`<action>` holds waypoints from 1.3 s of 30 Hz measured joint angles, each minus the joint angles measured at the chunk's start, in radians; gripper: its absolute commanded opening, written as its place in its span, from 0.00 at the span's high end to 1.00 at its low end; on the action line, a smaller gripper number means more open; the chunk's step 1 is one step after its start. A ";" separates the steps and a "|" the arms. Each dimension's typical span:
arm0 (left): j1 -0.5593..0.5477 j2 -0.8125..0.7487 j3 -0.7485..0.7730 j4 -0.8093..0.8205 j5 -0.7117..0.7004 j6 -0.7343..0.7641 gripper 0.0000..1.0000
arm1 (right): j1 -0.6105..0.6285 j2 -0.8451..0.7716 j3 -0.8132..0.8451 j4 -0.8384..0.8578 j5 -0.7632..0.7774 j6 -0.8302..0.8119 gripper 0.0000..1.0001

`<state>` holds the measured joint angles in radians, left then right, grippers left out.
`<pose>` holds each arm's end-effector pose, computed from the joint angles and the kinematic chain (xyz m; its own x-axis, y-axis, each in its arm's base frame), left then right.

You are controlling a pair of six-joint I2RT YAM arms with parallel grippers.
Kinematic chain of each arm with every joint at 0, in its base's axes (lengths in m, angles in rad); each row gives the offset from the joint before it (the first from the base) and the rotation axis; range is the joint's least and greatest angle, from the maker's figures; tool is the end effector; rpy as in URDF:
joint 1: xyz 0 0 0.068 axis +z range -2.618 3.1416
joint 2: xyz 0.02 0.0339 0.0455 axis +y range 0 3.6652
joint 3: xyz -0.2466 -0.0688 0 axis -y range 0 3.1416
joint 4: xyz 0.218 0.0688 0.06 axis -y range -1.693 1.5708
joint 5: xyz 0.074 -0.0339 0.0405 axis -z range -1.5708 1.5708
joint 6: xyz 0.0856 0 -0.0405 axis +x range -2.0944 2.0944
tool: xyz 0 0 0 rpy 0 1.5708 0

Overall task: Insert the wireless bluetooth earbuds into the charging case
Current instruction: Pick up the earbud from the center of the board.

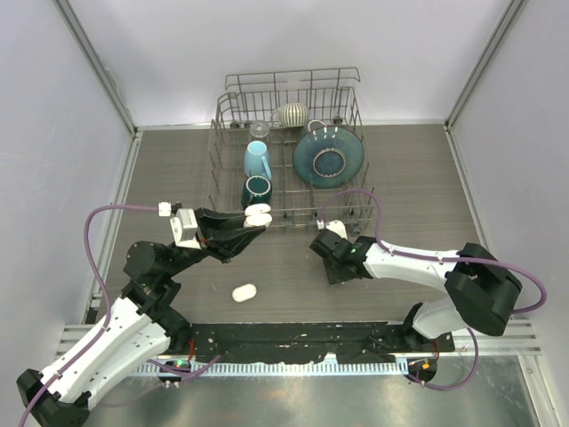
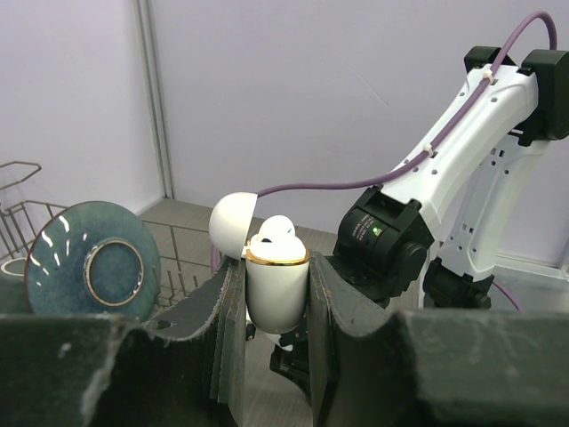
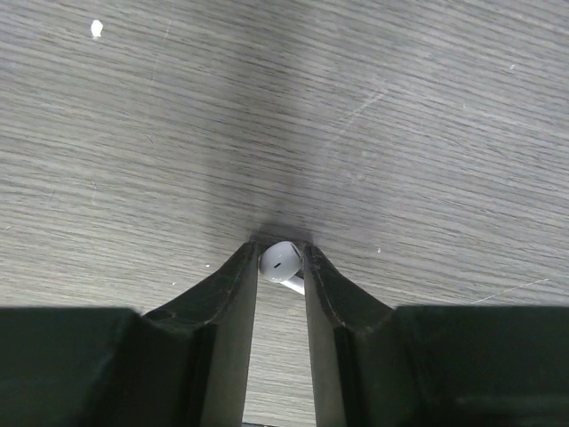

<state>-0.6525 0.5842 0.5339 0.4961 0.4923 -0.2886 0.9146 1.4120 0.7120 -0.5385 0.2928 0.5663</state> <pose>0.1104 -0.1353 0.3629 0.0797 -0.3766 -0.9230 0.9353 0.3485 -0.0614 0.1643 0.1729 0.1150 -0.8629 -0.2786 -0.4217 -0.2823 0.9577 -0.0552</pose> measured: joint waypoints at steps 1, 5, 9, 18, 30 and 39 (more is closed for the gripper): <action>0.000 0.000 0.000 0.000 0.000 0.000 1.00 | 0.000 0.002 0.001 0.003 -0.004 -0.001 0.74; 0.000 0.001 0.000 0.000 0.002 0.000 1.00 | 0.000 0.002 0.002 0.008 -0.010 -0.003 0.76; 0.000 0.001 0.000 0.000 0.002 0.000 1.00 | 0.000 0.002 0.002 0.007 -0.010 -0.003 0.90; 0.000 0.003 0.000 0.001 0.002 0.000 1.00 | 0.000 -0.038 0.006 -0.014 -0.004 0.038 0.99; 0.000 0.046 -0.010 0.061 0.001 0.034 1.00 | 0.000 -0.589 0.118 0.276 0.000 0.360 0.99; 0.000 0.121 -0.023 0.125 -0.003 0.082 1.00 | 0.097 -0.530 0.111 0.748 0.020 0.517 0.99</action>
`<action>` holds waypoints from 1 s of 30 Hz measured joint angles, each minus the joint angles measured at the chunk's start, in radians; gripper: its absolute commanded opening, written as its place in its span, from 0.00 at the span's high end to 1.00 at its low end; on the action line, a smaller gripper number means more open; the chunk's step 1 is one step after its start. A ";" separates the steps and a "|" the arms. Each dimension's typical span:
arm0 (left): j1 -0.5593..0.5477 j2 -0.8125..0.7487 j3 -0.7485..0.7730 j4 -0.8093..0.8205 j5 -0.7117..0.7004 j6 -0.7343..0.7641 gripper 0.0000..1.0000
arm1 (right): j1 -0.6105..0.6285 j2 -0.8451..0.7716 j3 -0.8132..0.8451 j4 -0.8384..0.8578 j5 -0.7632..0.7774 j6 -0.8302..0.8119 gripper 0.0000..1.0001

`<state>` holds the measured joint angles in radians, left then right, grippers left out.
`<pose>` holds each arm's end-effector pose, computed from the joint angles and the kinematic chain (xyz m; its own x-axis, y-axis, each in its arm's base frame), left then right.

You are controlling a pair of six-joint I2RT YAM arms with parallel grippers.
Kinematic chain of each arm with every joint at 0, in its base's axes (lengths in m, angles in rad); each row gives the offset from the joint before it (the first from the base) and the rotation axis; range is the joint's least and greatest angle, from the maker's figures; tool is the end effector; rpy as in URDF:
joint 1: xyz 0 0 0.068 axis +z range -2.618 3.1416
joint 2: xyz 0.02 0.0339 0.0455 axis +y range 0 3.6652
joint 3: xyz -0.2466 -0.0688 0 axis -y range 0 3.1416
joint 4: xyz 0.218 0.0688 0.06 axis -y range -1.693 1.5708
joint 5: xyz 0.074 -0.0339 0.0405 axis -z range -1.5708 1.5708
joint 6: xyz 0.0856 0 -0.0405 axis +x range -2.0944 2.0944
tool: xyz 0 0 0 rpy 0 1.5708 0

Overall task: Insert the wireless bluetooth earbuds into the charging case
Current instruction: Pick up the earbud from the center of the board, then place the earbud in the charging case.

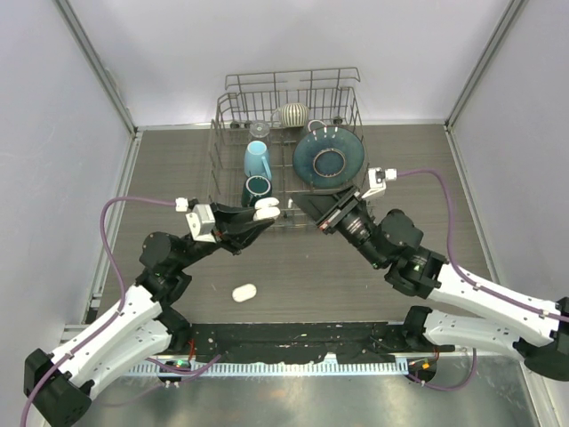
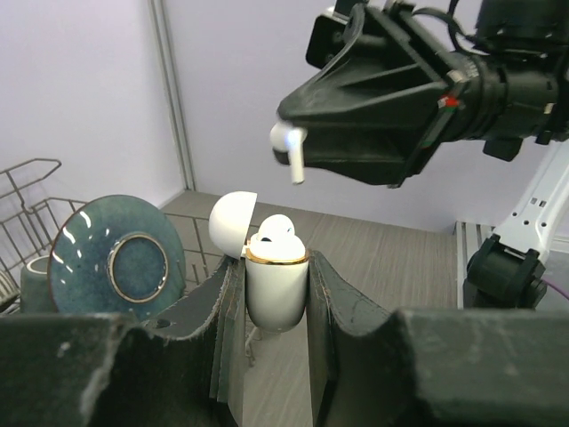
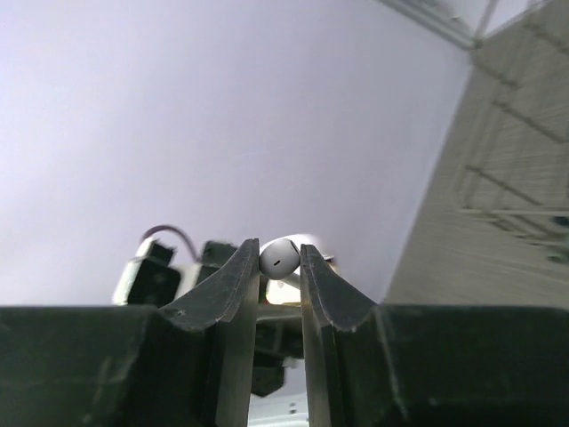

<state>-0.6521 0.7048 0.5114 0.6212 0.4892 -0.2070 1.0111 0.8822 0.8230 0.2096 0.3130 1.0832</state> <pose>0.1295 -0.1495 0.3523 0.1428 -0.3373 -0.9305 0.9246 0.3809 0.0038 0.1488 0.1878 0.3742 -0.5322 0.7337 -0.4225 -0.3723 0.2453 0.8951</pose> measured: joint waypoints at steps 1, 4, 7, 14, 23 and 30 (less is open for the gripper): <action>0.000 0.000 -0.002 0.002 0.000 0.006 1.00 | 0.028 0.013 -0.001 0.047 0.006 0.000 0.99; 0.000 0.002 -0.005 0.010 -0.006 0.022 1.00 | 0.103 0.043 -0.001 0.165 0.020 -0.015 0.99; 0.000 0.008 -0.005 0.018 -0.014 0.035 1.00 | 0.146 0.074 0.009 0.240 0.023 -0.036 0.99; 0.000 0.017 -0.005 0.018 -0.021 0.041 1.00 | 0.163 0.138 0.031 0.290 0.041 -0.050 0.99; -0.008 0.000 -0.005 0.018 -0.022 0.050 1.00 | 0.164 0.175 0.089 0.237 0.071 -0.068 0.99; -0.014 -0.001 -0.005 0.018 -0.031 0.055 1.00 | 0.165 0.212 0.122 0.166 0.072 -0.068 0.99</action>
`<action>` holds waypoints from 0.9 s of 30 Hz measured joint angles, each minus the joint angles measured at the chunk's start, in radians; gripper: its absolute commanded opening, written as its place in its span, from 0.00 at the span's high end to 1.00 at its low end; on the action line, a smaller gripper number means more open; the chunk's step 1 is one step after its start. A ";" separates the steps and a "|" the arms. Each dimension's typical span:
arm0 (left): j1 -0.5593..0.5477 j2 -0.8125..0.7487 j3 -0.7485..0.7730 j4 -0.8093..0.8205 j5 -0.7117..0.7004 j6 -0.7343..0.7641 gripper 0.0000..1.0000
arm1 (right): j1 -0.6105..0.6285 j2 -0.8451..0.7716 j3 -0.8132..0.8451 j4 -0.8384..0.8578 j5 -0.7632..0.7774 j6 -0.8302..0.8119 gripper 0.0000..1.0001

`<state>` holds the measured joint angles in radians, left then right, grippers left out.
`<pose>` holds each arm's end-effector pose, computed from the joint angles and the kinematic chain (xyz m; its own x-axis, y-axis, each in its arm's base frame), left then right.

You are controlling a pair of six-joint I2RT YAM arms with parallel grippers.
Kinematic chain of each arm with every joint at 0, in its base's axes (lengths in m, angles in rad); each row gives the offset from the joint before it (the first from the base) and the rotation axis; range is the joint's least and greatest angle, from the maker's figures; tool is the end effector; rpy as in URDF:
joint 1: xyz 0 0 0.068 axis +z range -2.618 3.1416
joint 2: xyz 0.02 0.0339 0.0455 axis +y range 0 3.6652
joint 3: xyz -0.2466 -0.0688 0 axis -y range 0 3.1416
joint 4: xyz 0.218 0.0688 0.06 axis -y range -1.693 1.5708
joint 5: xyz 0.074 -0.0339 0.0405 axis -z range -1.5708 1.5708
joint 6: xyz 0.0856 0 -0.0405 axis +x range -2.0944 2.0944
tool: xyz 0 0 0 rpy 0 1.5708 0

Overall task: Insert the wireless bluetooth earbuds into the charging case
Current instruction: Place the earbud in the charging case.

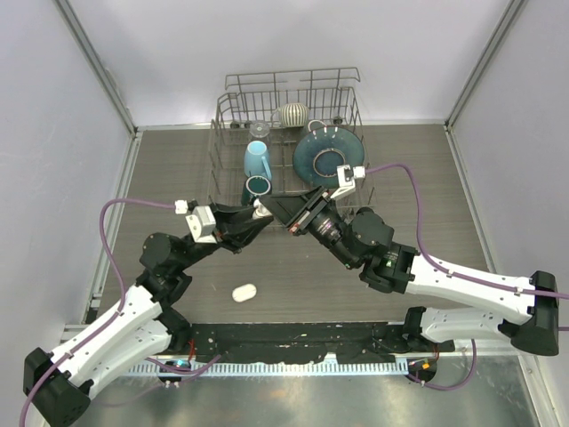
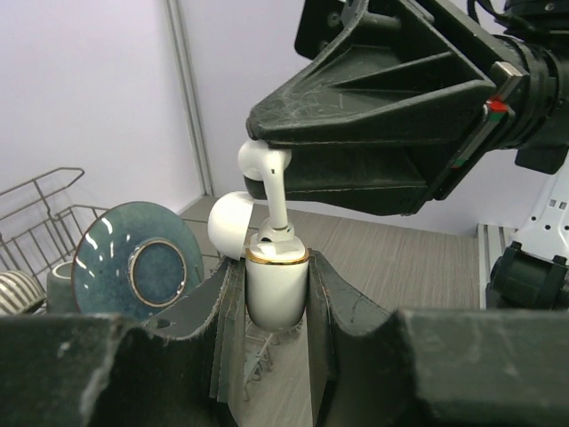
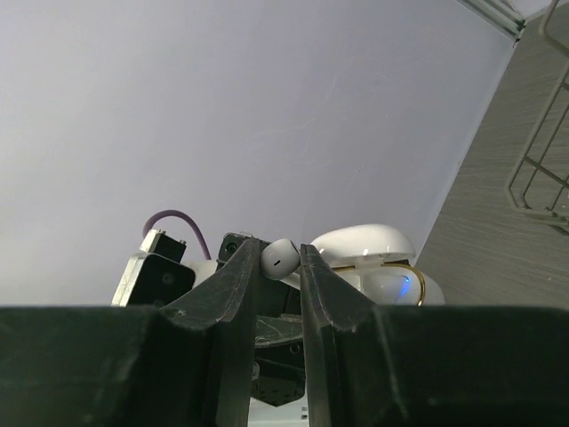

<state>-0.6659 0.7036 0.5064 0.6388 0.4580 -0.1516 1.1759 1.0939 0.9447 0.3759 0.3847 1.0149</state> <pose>0.1290 -0.1495 0.3536 0.2011 -0.3302 -0.9222 0.9092 0.4132 0.0503 0.1376 0.2468 0.3940 -0.5616 0.6991 -0.4426 -0.4507 0.1901 0.8722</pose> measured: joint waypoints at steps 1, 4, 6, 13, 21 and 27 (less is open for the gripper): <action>0.000 0.000 0.000 -0.004 -0.006 0.000 1.00 | 0.000 0.000 0.000 -0.008 0.002 0.001 0.99; 0.000 0.000 0.000 -0.002 -0.023 0.001 1.00 | 0.002 0.000 0.002 -0.023 0.009 0.000 0.99; -0.001 -0.001 0.000 -0.001 -0.032 0.002 1.00 | 0.004 0.000 0.002 -0.040 0.016 0.000 0.99; -0.008 0.000 0.000 -0.005 -0.047 0.004 1.00 | 0.009 0.000 0.002 -0.051 0.034 0.002 0.99; -0.031 0.014 0.000 -0.004 -0.072 0.008 1.00 | 0.016 0.017 0.003 -0.030 0.047 0.009 0.99; -0.050 0.019 0.000 0.000 -0.104 0.014 1.00 | 0.029 0.020 0.003 -0.025 0.079 0.008 0.99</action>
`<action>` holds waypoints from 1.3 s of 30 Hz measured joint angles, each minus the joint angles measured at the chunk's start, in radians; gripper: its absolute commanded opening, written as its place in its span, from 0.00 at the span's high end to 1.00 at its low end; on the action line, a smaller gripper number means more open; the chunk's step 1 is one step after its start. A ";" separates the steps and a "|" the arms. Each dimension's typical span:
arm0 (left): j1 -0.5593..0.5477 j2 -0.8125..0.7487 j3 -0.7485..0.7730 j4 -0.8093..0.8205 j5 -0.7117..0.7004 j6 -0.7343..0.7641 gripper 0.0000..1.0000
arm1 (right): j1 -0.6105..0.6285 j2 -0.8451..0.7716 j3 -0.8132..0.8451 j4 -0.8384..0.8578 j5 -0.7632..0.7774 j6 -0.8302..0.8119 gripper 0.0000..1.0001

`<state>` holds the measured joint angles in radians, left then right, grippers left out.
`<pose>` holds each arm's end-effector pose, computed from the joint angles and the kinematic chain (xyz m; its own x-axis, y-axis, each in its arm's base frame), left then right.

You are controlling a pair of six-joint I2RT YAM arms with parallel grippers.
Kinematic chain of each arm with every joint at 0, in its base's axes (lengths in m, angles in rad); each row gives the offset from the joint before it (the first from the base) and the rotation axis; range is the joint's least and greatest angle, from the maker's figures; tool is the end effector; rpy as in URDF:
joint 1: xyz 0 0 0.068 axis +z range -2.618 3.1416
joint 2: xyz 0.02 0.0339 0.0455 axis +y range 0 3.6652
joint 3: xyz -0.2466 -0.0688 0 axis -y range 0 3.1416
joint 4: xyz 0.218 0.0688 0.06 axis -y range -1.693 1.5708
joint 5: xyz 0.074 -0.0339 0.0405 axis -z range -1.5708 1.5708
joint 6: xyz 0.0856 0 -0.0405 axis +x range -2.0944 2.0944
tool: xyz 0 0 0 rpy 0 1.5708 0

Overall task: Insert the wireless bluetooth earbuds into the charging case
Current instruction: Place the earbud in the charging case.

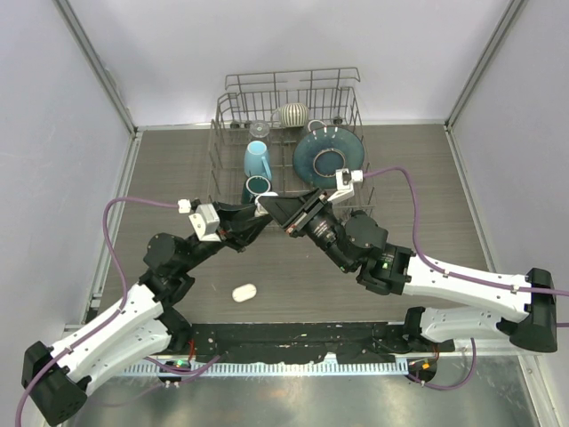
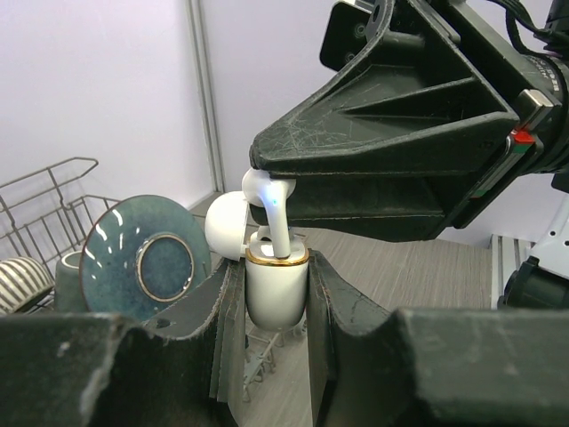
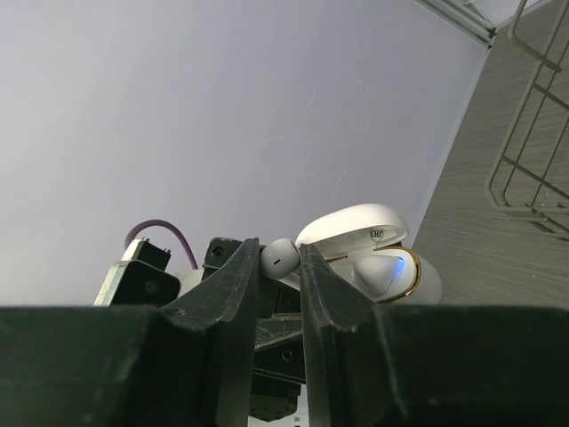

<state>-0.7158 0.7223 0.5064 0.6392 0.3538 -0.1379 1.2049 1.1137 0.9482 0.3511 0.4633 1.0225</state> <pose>0.1325 -0.1546 0.3518 0.1896 -0.3358 -0.9226 0.8884 0.4587 0.0156 0.1374 0.2516 0.3858 -0.5444 0.7130 -0.4419 -0.4099 0.2336 0.8817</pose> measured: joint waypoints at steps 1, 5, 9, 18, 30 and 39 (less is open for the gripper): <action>-0.003 0.000 0.000 0.001 -0.008 0.000 1.00 | 0.003 0.000 0.000 0.000 0.008 -0.002 0.99; -0.012 0.000 0.000 0.012 -0.027 -0.003 1.00 | 0.018 -0.001 0.000 0.011 0.043 -0.015 0.99; -0.018 -0.001 0.000 0.038 -0.043 -0.012 1.00 | 0.020 -0.001 0.000 0.025 0.069 -0.030 0.99; -0.035 -0.003 0.000 0.069 -0.068 -0.024 1.00 | 0.026 0.005 0.006 0.037 0.069 -0.047 0.99; -0.043 -0.003 -0.001 0.073 -0.102 -0.011 1.00 | 0.029 0.010 0.067 -0.069 0.076 -0.099 0.54; -0.043 -0.003 -0.002 0.068 -0.112 -0.011 1.00 | 0.032 0.005 0.096 -0.090 0.049 -0.165 0.36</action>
<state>-0.7593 0.7189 0.5041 0.7067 0.2420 -0.1486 1.2373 1.1191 1.0443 0.2611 0.5121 0.8577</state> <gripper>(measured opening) 0.294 0.610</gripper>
